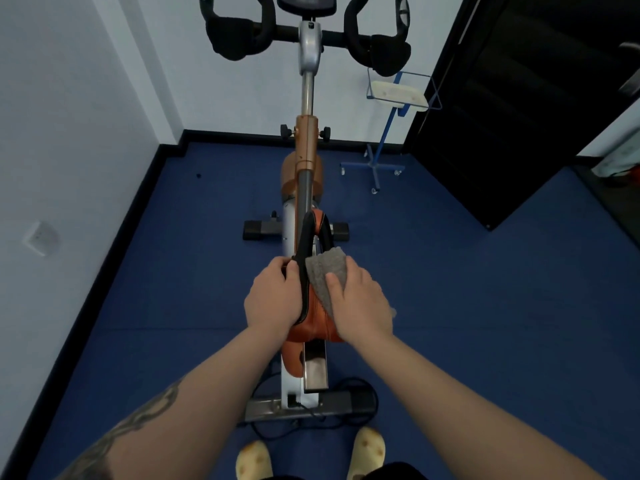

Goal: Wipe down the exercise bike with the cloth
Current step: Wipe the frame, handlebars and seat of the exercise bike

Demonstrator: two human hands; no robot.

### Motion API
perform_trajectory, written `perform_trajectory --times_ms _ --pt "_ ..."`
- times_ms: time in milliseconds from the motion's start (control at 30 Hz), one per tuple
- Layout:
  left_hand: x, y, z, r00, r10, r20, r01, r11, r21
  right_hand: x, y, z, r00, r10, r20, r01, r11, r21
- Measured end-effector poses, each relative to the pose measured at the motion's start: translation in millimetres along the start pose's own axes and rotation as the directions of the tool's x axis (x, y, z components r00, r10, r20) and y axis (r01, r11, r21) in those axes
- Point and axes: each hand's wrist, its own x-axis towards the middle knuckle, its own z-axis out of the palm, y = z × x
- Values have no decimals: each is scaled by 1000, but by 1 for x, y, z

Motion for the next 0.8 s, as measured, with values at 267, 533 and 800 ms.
perform_trajectory --times_ms 267,533,800 --pt "1 1 0 1000 1 5 -1 1000 21 37 1 -11 971 162 176 -181 978 100" --pt "3 4 0 1000 2 -9 -1 999 41 30 7 -6 984 130 120 -143 984 108" --pt "3 2 -1 1000 -5 -16 6 999 34 12 13 3 999 25 -21 -23 996 81"
